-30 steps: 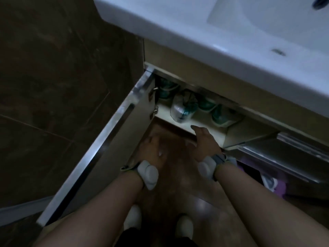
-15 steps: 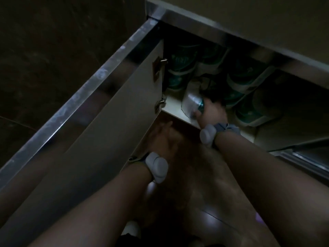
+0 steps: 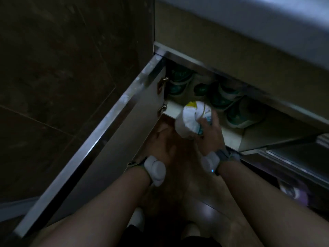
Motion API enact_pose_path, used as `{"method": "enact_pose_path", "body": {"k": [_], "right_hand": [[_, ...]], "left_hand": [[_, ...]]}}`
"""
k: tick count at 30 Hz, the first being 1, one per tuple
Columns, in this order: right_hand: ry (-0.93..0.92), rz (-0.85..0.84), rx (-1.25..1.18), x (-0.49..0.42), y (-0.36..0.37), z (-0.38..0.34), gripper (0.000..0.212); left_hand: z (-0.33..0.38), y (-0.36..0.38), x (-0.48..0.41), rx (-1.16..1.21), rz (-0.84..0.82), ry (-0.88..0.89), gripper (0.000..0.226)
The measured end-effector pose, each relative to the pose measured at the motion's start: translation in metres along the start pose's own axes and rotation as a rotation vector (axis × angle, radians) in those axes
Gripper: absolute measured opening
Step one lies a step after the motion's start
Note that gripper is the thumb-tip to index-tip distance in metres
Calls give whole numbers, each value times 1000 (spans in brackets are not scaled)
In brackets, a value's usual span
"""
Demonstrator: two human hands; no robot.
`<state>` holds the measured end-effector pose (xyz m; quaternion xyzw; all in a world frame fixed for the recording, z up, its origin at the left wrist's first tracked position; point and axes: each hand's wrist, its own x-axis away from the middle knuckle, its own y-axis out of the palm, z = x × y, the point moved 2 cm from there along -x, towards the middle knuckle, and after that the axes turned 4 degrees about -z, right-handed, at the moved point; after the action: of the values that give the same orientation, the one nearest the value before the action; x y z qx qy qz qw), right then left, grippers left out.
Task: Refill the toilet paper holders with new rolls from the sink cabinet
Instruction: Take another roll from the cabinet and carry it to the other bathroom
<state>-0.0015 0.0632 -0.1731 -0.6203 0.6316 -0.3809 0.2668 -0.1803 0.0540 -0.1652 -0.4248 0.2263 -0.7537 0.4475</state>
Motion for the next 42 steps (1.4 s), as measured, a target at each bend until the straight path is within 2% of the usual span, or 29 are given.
{"method": "enact_pose_path", "body": {"k": [3, 6, 7, 10, 12, 15, 19, 21, 23, 27, 30, 34, 36, 38, 40, 42], "right_hand": [[24, -62, -73, 41, -22, -25, 55], [21, -131, -141, 79, -57, -62, 54], [14, -146, -160, 89, -68, -74, 54], [-26, -162, -181, 111, -105, -113, 50], [-46, -175, -155, 121, -126, -138, 48], [-98, -202, -181, 133, -158, -176, 48], [-209, -306, -208, 152, -186, -219, 50], [-251, -336, -252, 160, -191, -234, 49], [-278, -363, -284, 168, -191, -248, 47], [-305, -445, -336, 175, -187, -274, 46], [-371, -468, -326, 177, -177, -293, 40], [-381, -456, -183, 190, -151, -325, 38], [-359, -409, -186, 202, -132, -344, 43], [-277, -390, -188, 215, -113, -361, 56], [-231, -384, -50, 226, -87, -371, 67], [-189, -453, 200, 231, -66, -372, 68]], "left_hand": [[11, -23, 34, 51, 13, 24, 58], [28, -55, 71, 180, -50, -54, 50], [33, -66, 82, 198, -32, -59, 49], [52, -102, 119, 155, 166, 13, 48], [61, -123, 139, 203, 159, -64, 47], [70, -156, 168, 528, 82, -260, 45], [75, -182, 212, 1282, 129, -553, 43], [74, -185, 234, 1618, 141, -643, 43], [68, -190, 251, 1760, 122, -623, 46], [54, -204, 275, 1884, 89, -595, 41], [38, -217, 285, 1808, 134, -646, 64], [-14, -238, 301, 1470, 276, -588, 66], [-43, -247, 313, 1264, 287, -567, 73], [-67, -253, 323, 1138, 324, -586, 73], [-88, -258, 333, 1010, 406, -610, 67], [-101, -263, 339, 790, 497, -617, 63]]}}
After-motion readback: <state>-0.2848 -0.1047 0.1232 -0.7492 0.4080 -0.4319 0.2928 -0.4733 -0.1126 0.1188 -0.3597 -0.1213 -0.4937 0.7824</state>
